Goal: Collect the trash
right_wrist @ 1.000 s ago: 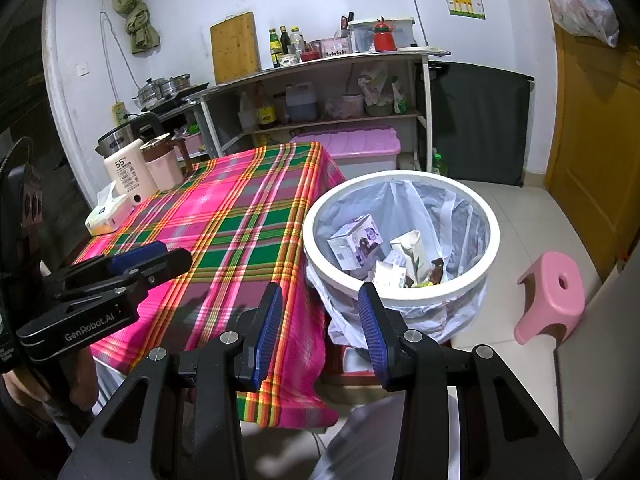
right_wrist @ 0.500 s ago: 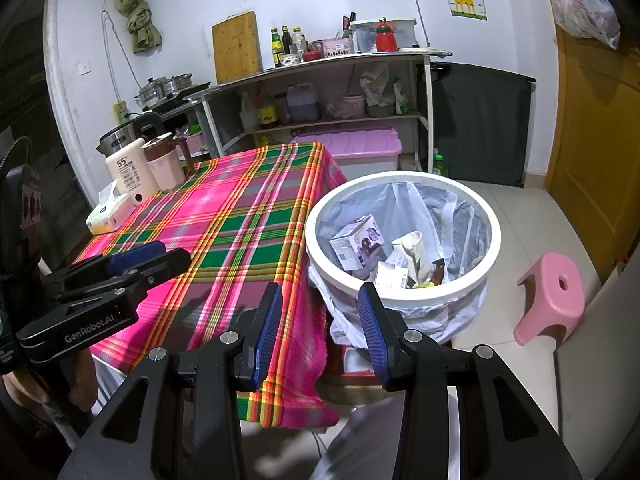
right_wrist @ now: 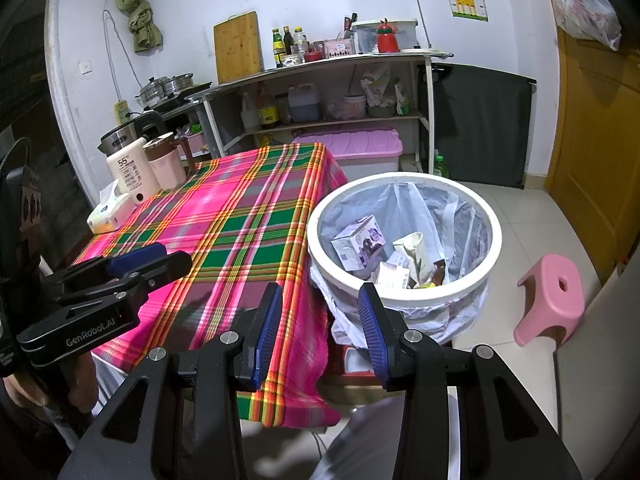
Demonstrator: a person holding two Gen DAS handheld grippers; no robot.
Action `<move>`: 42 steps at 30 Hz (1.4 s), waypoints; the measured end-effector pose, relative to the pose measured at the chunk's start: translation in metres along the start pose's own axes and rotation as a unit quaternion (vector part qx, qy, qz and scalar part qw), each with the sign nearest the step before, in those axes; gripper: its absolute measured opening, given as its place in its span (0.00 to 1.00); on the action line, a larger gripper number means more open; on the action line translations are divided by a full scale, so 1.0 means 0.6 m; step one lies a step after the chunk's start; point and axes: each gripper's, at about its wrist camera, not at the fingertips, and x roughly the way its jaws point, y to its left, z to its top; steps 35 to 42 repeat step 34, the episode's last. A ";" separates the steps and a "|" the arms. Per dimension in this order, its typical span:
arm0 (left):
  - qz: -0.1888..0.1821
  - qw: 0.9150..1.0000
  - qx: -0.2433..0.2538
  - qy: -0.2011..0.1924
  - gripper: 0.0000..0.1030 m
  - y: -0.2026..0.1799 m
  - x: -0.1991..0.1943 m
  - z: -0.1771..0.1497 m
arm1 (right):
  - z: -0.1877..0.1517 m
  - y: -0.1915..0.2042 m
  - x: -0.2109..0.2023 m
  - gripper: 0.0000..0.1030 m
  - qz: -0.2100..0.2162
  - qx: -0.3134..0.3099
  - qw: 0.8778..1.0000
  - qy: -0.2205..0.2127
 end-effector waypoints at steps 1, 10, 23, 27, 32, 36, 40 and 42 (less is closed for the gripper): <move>0.000 1.000 -0.001 0.000 0.46 0.000 0.000 0.000 | 0.001 0.001 -0.001 0.40 0.000 0.000 1.000 0.000; 0.004 1.000 -0.002 0.000 0.46 0.004 -0.006 -0.003 | 0.000 0.004 -0.002 0.40 0.001 -0.001 1.000 0.000; 0.008 1.000 0.005 0.004 0.46 0.009 -0.009 -0.009 | 0.000 0.005 -0.001 0.40 0.000 -0.001 1.000 0.000; 0.008 1.000 0.008 0.007 0.46 0.003 -0.006 -0.009 | 0.000 0.005 -0.001 0.40 0.000 -0.001 1.000 0.000; 0.009 1.000 0.008 0.007 0.46 -0.001 -0.005 -0.009 | 0.000 0.006 -0.002 0.40 0.000 -0.001 1.000 0.000; 0.010 1.000 0.007 0.007 0.46 -0.001 -0.004 -0.009 | 0.000 0.005 -0.001 0.40 0.000 -0.001 1.000 0.000; 0.010 1.000 0.007 0.007 0.46 -0.001 -0.004 -0.009 | 0.000 0.005 -0.001 0.40 0.000 -0.001 1.000 0.000; 0.010 1.000 0.007 0.007 0.46 -0.001 -0.004 -0.009 | 0.000 0.005 -0.001 0.40 0.000 -0.001 1.000 0.000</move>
